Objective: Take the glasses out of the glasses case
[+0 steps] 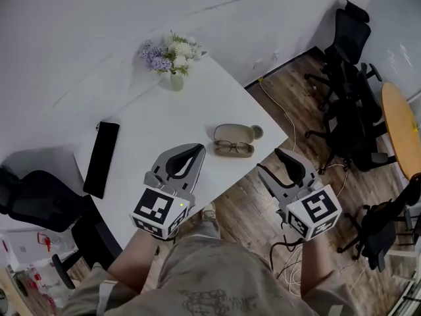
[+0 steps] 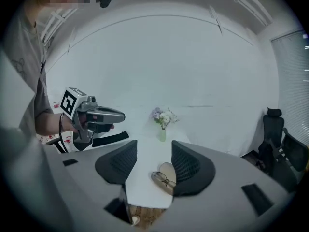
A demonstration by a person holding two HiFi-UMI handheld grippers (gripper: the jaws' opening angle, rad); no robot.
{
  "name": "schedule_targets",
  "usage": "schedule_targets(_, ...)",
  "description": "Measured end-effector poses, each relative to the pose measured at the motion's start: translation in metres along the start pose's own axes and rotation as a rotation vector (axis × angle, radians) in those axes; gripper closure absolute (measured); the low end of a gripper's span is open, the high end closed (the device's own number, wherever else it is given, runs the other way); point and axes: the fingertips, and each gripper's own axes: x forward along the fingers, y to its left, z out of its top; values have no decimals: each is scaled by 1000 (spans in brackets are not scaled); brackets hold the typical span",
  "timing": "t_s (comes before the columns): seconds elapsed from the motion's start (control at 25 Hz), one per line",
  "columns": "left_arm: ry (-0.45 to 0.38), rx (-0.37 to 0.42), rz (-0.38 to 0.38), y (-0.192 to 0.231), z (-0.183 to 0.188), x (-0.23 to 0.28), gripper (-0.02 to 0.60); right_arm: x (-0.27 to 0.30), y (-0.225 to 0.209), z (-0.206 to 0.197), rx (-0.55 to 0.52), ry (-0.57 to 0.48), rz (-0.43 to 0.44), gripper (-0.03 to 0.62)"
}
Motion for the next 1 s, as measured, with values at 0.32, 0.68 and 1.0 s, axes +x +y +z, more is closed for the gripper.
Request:
schedule_targets(0.32, 97, -41, -36, 32, -35, 46, 567, 73, -20, -27, -12, 151, 73, 358)
schedule_targets(0.68, 213, -94, -28, 35, -85, 81, 566, 132, -29, -83, -30, 323, 244, 358)
schedule_targets(1.0, 326, -137, 13, 40, -128, 108, 566, 174, -32, -139, -79, 474, 423, 358)
